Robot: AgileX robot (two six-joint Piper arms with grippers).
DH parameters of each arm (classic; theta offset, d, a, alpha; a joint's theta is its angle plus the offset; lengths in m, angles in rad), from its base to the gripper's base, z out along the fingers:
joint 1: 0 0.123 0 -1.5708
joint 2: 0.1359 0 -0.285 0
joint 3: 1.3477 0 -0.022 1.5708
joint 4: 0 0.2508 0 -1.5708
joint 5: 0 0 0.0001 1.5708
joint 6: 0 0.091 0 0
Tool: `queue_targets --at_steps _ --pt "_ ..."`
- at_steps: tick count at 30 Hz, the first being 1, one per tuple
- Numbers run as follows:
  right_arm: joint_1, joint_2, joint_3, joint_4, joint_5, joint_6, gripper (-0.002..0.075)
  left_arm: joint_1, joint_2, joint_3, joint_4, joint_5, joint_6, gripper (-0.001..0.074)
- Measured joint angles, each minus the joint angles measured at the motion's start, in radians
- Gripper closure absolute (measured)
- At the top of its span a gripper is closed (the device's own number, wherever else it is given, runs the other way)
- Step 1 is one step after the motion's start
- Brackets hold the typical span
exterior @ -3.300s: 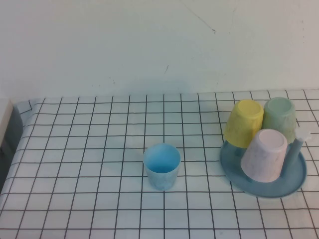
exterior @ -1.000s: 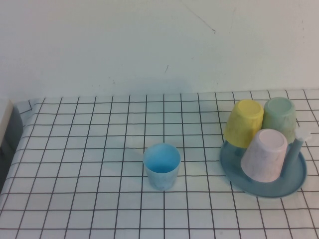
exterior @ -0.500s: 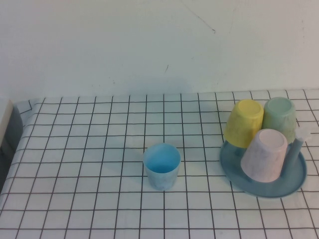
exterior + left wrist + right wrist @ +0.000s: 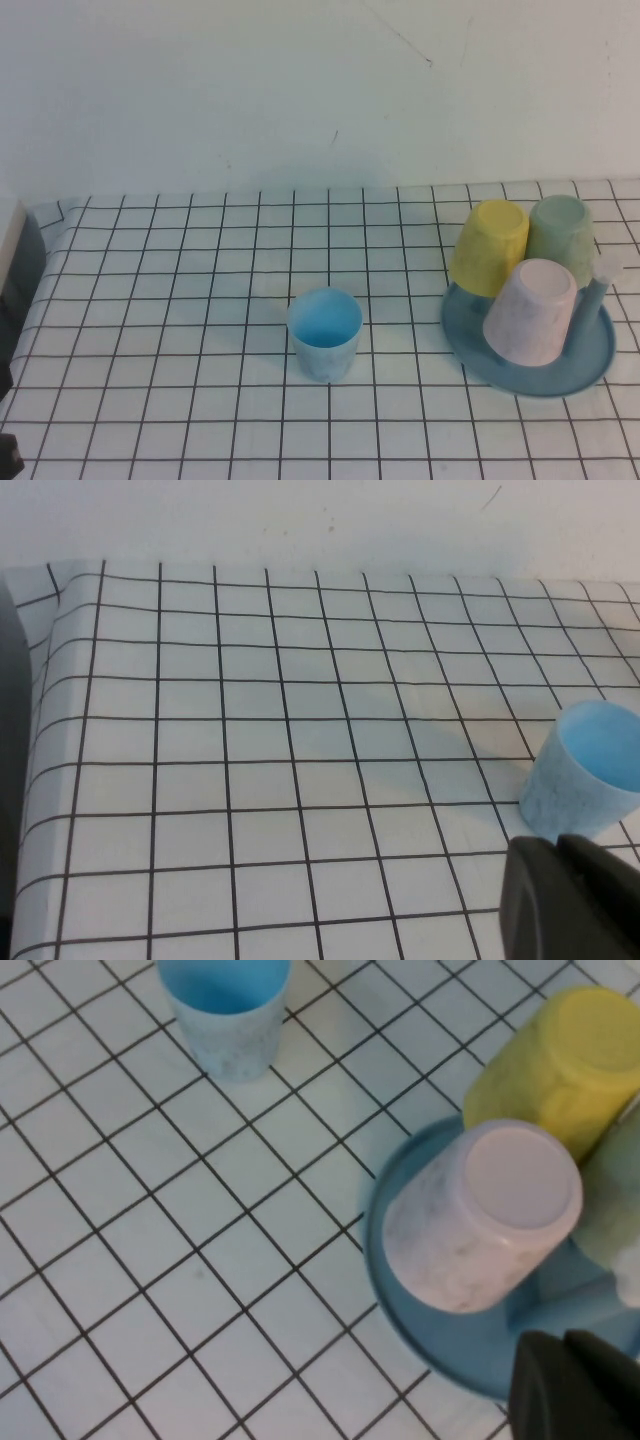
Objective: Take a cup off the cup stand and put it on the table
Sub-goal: Pick up the cup from the rack
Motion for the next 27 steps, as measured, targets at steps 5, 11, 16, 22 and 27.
queue_targets --at_steps 5,11,16,22,27 --pt "0.016 0.221 -0.112 0.031 0.035 -0.045 0.0725 0.000 0.002 0.000 -0.019 0.000 0.012 0.0738" --pt "0.116 0.380 -0.246 -0.029 0.059 -0.047 0.0560 0.000 0.002 -0.002 -0.022 0.009 0.015 0.0738" --pt "0.194 0.454 -0.321 -0.072 0.077 -0.045 0.0226 0.000 0.002 -0.002 -0.022 0.022 0.016 0.0738" --pt "0.210 0.538 -0.380 -0.127 0.116 -0.031 0.0073 0.000 0.002 -0.002 -0.022 0.036 0.016 0.0738" --pt "0.210 0.603 -0.384 -0.185 0.070 -0.027 0.0063 0.000 0.002 -0.002 -0.038 0.039 0.016 0.0738"
